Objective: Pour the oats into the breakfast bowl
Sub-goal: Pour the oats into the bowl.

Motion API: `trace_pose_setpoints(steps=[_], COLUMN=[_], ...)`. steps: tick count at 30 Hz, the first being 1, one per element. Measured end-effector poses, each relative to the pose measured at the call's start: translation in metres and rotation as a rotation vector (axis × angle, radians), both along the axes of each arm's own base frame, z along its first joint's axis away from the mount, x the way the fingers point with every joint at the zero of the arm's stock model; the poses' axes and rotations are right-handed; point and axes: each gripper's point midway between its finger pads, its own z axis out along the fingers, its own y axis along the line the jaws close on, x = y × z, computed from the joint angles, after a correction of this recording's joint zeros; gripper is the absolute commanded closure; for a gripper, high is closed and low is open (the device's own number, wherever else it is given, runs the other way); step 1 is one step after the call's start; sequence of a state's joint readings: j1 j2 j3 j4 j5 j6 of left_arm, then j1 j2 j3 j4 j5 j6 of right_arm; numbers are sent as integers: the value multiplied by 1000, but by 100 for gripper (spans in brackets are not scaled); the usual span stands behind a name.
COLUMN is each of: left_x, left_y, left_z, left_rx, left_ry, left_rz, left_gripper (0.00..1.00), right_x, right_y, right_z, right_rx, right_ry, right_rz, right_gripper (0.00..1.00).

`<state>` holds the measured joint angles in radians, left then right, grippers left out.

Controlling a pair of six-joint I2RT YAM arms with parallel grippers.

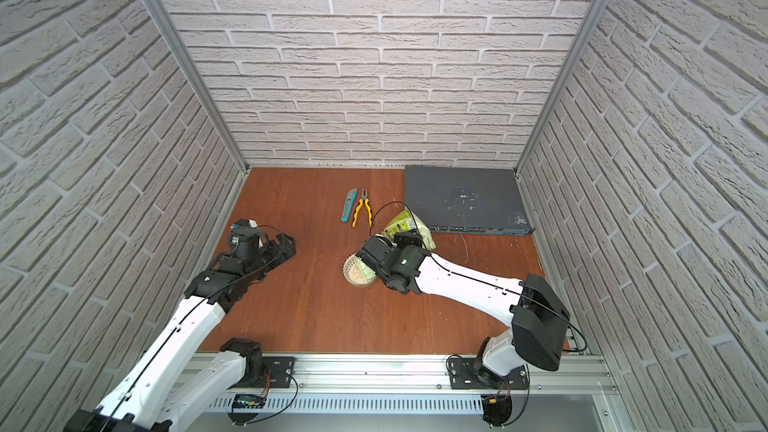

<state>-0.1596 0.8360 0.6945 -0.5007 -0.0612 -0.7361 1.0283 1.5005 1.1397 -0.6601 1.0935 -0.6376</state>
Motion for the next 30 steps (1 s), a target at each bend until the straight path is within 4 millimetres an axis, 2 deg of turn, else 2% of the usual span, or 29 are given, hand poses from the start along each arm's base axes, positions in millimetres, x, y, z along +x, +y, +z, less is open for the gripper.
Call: trace_pose_setpoints(steps=[30], left_x=[2], left_y=[-1], left_z=[-8], left_rx=[-7], left_ry=[30], left_rz=[1], left_gripper=[2], right_x=[4], right_y=[-4], right_z=[15], right_rx=[-54], right_ry=[-57], right_rz=[-16], right_gripper=[96])
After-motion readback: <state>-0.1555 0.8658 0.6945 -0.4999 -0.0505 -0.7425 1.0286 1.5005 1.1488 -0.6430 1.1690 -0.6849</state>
